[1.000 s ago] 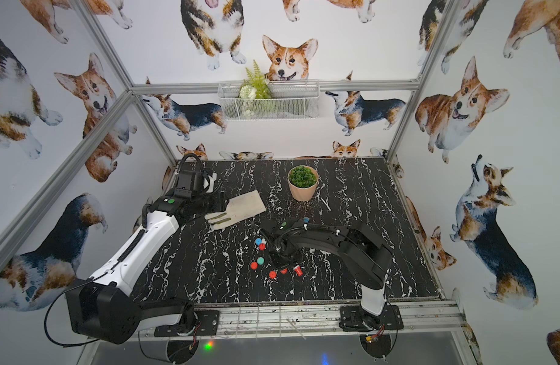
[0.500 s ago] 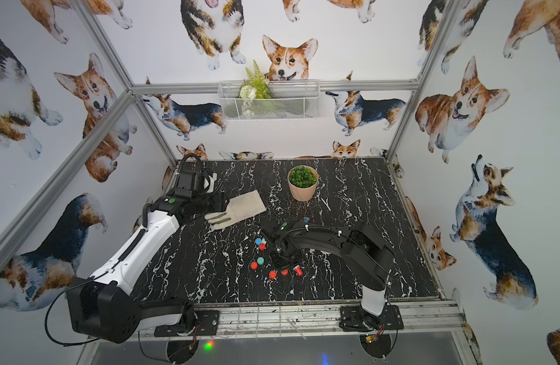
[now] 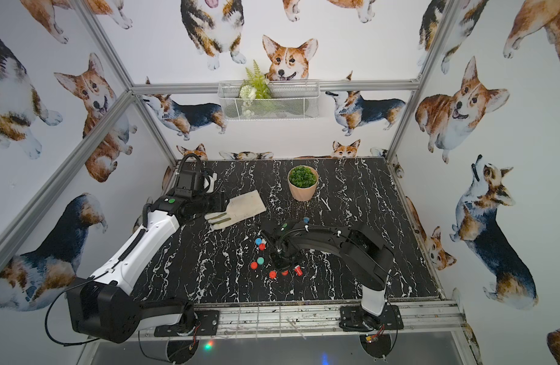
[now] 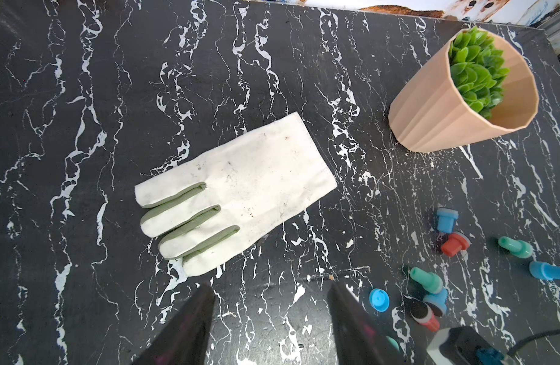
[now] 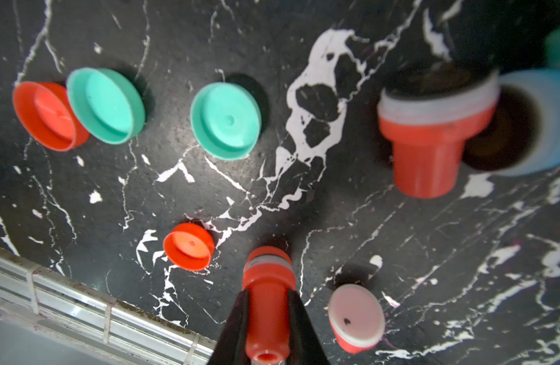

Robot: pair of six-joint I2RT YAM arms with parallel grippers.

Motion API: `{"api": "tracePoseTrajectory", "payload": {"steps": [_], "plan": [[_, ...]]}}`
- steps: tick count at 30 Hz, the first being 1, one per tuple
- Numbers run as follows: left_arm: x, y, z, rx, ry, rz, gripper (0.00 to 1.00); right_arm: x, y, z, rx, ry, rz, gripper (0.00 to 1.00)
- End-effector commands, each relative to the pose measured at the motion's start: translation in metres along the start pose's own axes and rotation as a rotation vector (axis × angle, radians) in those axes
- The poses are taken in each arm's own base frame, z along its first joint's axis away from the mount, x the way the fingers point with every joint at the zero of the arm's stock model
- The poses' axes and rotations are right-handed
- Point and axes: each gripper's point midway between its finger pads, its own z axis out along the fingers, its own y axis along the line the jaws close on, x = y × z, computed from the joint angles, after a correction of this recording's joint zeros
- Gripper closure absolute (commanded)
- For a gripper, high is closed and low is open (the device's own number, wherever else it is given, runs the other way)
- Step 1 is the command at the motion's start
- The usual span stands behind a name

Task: Close the stamp cap
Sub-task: Close the cover of the stamp.

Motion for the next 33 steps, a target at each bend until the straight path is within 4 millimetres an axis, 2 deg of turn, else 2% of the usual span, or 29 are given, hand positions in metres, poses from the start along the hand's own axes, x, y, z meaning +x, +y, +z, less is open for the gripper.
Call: {"api": "tracePoseTrajectory", "payload": {"steps": [1,17,33], "plan": [[-0.002,0.001,0.000,-0.005,-0.004,0.008,0.38,0.007,0.000,0.007,0.002,0.033,0.012,1.00],[-0.002,0.002,0.000,-0.008,-0.005,0.008,0.38,0.008,-0.001,-0.008,0.006,0.003,0.012,1.00],[-0.002,0.001,0.000,-0.005,-0.003,0.008,0.38,0.014,-0.001,0.003,0.000,0.028,0.016,1.00]]}}
